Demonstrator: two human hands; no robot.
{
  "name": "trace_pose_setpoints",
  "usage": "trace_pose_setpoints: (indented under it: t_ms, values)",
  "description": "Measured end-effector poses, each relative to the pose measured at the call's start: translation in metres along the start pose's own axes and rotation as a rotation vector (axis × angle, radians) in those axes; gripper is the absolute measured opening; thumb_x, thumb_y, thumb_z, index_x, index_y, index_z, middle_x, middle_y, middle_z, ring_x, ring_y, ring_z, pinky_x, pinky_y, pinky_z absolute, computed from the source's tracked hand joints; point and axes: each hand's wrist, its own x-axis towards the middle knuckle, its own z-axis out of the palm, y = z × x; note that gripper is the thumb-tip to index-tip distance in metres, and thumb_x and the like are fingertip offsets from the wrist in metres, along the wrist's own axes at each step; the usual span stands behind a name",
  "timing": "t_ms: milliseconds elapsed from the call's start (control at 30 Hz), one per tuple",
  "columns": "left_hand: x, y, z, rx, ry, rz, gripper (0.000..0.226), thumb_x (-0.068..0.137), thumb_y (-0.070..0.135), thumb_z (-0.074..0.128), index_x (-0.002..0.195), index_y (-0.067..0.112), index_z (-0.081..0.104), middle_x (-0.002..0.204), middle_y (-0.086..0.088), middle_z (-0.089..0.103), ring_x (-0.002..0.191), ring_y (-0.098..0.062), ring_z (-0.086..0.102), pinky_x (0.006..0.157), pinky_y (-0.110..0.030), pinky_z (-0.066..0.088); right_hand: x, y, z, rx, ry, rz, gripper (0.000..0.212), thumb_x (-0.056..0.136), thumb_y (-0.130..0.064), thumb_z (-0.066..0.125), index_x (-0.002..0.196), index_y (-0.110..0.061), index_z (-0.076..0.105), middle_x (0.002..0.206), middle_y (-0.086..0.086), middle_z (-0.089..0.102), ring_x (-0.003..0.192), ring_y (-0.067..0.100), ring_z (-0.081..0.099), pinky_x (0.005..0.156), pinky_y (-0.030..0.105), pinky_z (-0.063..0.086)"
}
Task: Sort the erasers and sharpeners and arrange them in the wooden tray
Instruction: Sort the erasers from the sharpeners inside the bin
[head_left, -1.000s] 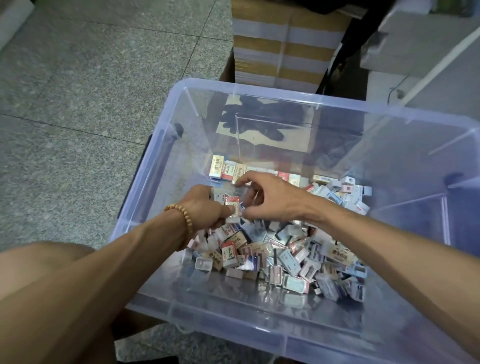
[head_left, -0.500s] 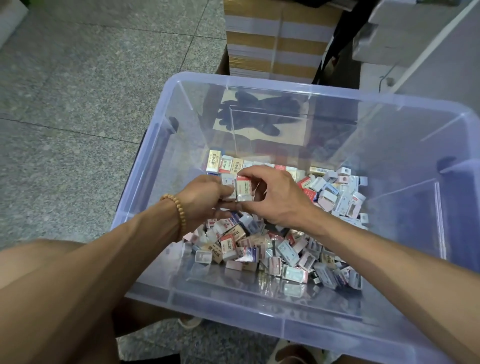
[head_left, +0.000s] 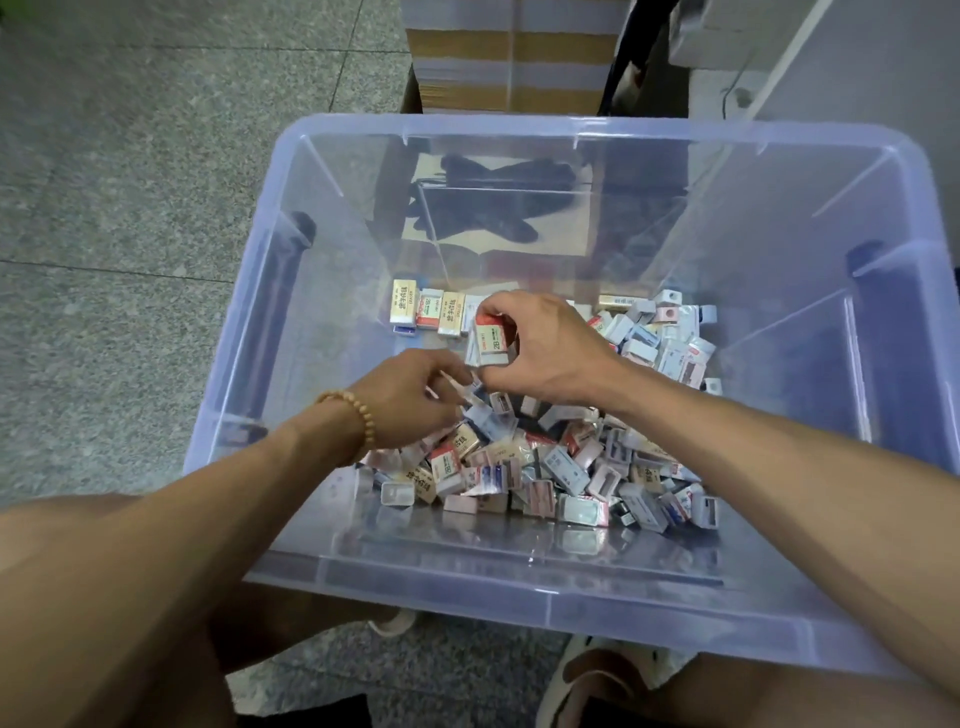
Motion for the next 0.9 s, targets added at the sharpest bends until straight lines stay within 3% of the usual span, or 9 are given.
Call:
trace_pose_setpoints:
  t_ms: [67, 133, 233, 333, 433, 533, 667, 800, 900]
  values:
    - [-0.001, -0.005, 0.006, 0.345, -0.149, 0.122, 0.036, 0.083, 0.013, 0.072, 0.116, 0.026, 0.064, 0.099, 0.01, 0.061, 0.084, -0.006, 0.055, 0.069, -0.015, 0.044, 0.0, 0.008, 0.003, -0.042, -0.007, 0.022, 0.038, 0.074, -0.031, 0.079, 0.105, -0.015, 0.062, 0.092, 0.002, 0.064, 0.082, 0.019, 0.059, 0.07, 0.037, 0.052]
    - [0.001, -0.007, 0.011, 0.594, -0.258, 0.233, 0.047, 0.079, 0.018, 0.077, 0.122, 0.029, 0.063, 0.107, 0.009, 0.06, 0.098, -0.012, 0.055, 0.079, -0.021, 0.046, 0.0, 0.013, 0.005, -0.071, -0.021, 0.038, 0.041, 0.075, -0.033, 0.079, 0.108, -0.015, 0.062, 0.094, 0.002, 0.064, 0.083, 0.019, 0.059, 0.068, 0.035, 0.05]
    - [0.013, -0.009, 0.015, 0.749, -0.283, 0.32, 0.052, 0.078, 0.02, 0.078, 0.126, 0.031, 0.061, 0.112, 0.007, 0.062, 0.103, -0.015, 0.054, 0.079, -0.026, 0.046, -0.002, 0.016, 0.002, -0.113, -0.053, 0.036, 0.034, 0.077, -0.031, 0.076, 0.102, -0.018, 0.058, 0.09, 0.0, 0.06, 0.08, 0.02, 0.058, 0.061, 0.029, 0.041]
    - [0.019, -0.011, 0.022, 0.762, -0.298, 0.333, 0.043, 0.08, 0.02, 0.076, 0.119, 0.026, 0.062, 0.1, 0.007, 0.064, 0.09, -0.012, 0.057, 0.075, -0.026, 0.05, -0.005, 0.016, -0.001, -0.13, -0.057, 0.03, 0.032, 0.076, -0.033, 0.076, 0.095, -0.024, 0.051, 0.086, -0.003, 0.055, 0.077, 0.018, 0.054, 0.056, 0.028, 0.033]
    - [0.023, -0.013, 0.021, 0.73, -0.203, 0.343, 0.031, 0.08, 0.022, 0.076, 0.106, 0.023, 0.059, 0.091, 0.006, 0.059, 0.084, -0.015, 0.055, 0.071, -0.026, 0.046, -0.005, 0.016, 0.001, -0.134, -0.056, 0.043, 0.031, 0.075, -0.03, 0.076, 0.094, -0.022, 0.053, 0.085, -0.003, 0.055, 0.077, 0.019, 0.054, 0.056, 0.029, 0.035]
    - [0.029, -0.012, 0.014, 0.758, -0.126, 0.342, 0.038, 0.079, 0.017, 0.075, 0.115, 0.02, 0.063, 0.099, 0.004, 0.052, 0.086, -0.016, 0.052, 0.072, -0.026, 0.045, -0.004, 0.017, 0.004, -0.141, -0.072, 0.053, 0.032, 0.073, -0.026, 0.076, 0.097, -0.018, 0.056, 0.086, -0.001, 0.057, 0.079, 0.021, 0.055, 0.059, 0.032, 0.039]
    - [0.031, -0.014, 0.013, 0.811, -0.135, 0.305, 0.045, 0.077, 0.017, 0.078, 0.119, 0.02, 0.064, 0.118, 0.001, 0.053, 0.099, -0.017, 0.055, 0.085, -0.027, 0.051, -0.002, 0.018, 0.006, -0.118, -0.09, 0.052, 0.042, 0.072, -0.025, 0.077, 0.109, -0.015, 0.059, 0.092, 0.001, 0.059, 0.083, 0.021, 0.056, 0.064, 0.032, 0.044]
    - [0.034, -0.014, 0.019, 0.771, -0.152, 0.282, 0.049, 0.076, 0.019, 0.08, 0.122, 0.023, 0.063, 0.118, 0.002, 0.053, 0.1, -0.017, 0.056, 0.086, -0.026, 0.05, -0.002, 0.016, 0.003, -0.092, -0.07, 0.073, 0.046, 0.074, -0.026, 0.077, 0.115, -0.014, 0.06, 0.099, 0.003, 0.062, 0.087, 0.022, 0.058, 0.072, 0.035, 0.051]
    - [0.035, -0.015, 0.02, 0.696, -0.114, 0.237, 0.039, 0.075, 0.024, 0.082, 0.111, 0.021, 0.065, 0.109, 0.001, 0.057, 0.094, -0.016, 0.056, 0.081, -0.027, 0.051, -0.003, 0.018, 0.005, -0.088, -0.075, 0.077, 0.043, 0.075, -0.025, 0.077, 0.113, -0.015, 0.06, 0.098, 0.003, 0.062, 0.087, 0.021, 0.058, 0.068, 0.033, 0.048]
